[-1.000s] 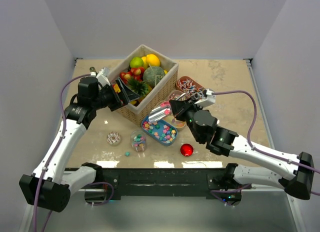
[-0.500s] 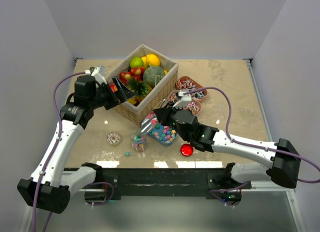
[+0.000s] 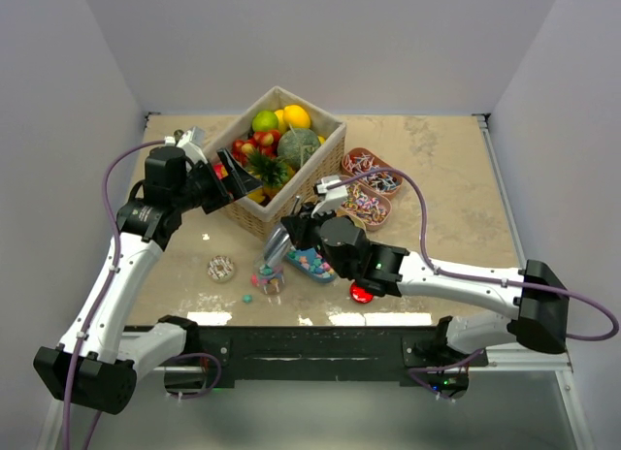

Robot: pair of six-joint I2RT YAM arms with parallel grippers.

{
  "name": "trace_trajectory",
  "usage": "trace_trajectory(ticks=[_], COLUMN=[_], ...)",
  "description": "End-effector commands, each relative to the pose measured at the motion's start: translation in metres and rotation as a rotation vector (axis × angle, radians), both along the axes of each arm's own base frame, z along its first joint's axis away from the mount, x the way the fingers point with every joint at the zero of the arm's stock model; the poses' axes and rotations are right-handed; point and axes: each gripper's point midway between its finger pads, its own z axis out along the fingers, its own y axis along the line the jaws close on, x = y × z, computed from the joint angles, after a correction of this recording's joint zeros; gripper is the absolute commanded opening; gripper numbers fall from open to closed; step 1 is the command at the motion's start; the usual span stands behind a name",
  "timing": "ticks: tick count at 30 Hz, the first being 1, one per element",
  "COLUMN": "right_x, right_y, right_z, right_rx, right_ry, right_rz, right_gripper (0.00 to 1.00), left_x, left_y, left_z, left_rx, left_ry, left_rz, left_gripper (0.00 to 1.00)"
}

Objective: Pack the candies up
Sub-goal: Place the fake candies in the packing bottle.

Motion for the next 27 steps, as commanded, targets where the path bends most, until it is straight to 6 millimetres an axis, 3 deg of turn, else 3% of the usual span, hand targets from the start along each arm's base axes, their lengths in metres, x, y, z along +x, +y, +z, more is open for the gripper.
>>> trace_trajectory(ticks=[1,8,16,27], right_x=[0.009,0.019,0.017,0.031], right_y=[-0.001,-0.017,-0.034,-0.088], right_z=[0.033,0.036,0.045,0.039], right_rx=[0.015,-0.010,0.011,0.012], right_ry=[-0.076,-0.092,-0.077,-0.016], right_rz=[-0.053,-0.155,-0.199,-0.386], right_gripper=[0.00,0.00,0.00,0.00], left_x=[0.004,0.004,0.001,-0.001], left_y=[0.002,0.002,0.007,-0.006], left_z=[0.021,0.015,0.002,-0.001], left_rx=[0.006,0.009,0.043,0.044], left_ry=[-0.072,-0.059,-0.039,-0.083], left_rz=[-0.003,-0.005,0.003,-0.114], left_gripper=[1.00,1.00,1.00,0.99])
